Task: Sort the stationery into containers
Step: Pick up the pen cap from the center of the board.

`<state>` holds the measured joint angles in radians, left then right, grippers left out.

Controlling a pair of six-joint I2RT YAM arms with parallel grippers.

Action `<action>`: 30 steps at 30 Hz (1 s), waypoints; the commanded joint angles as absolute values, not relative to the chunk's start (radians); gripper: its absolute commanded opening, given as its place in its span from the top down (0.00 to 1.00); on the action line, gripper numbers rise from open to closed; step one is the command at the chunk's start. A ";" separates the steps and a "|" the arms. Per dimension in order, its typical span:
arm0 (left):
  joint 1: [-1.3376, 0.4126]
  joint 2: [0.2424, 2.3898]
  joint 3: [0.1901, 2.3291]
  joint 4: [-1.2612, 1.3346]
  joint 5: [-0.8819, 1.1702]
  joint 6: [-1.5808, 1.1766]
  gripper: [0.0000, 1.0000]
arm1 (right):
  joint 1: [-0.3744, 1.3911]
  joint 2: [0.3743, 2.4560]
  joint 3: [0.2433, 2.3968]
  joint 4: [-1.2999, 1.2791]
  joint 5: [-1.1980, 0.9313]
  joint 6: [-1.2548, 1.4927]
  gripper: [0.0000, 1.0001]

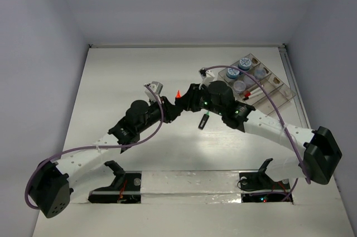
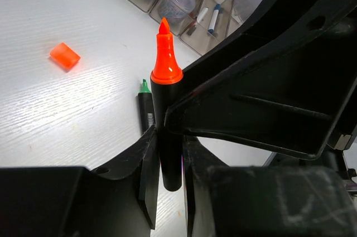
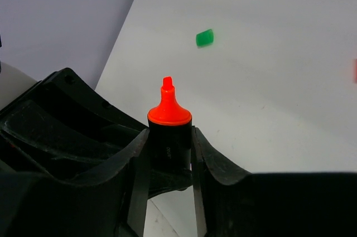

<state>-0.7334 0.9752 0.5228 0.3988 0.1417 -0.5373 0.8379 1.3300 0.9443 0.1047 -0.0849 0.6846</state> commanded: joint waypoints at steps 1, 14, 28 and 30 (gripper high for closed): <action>-0.744 0.930 0.552 0.408 0.126 -0.502 1.00 | 0.853 1.307 0.979 0.118 -0.057 0.654 0.61; -0.744 0.721 0.758 0.063 0.066 -0.425 1.00 | 0.779 1.221 0.977 -0.084 -0.018 0.440 0.33; -0.744 0.713 0.951 -0.132 0.009 -0.153 1.00 | 0.749 1.729 1.206 -0.132 -0.070 0.411 0.34; -0.744 0.713 0.928 -0.098 -0.026 -0.141 1.00 | 0.739 1.781 1.239 -0.112 -0.064 0.420 0.29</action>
<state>-0.7399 0.7170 0.9188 -0.1188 0.0204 -0.2150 0.7490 1.7355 1.1599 -0.1497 -0.0498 0.4225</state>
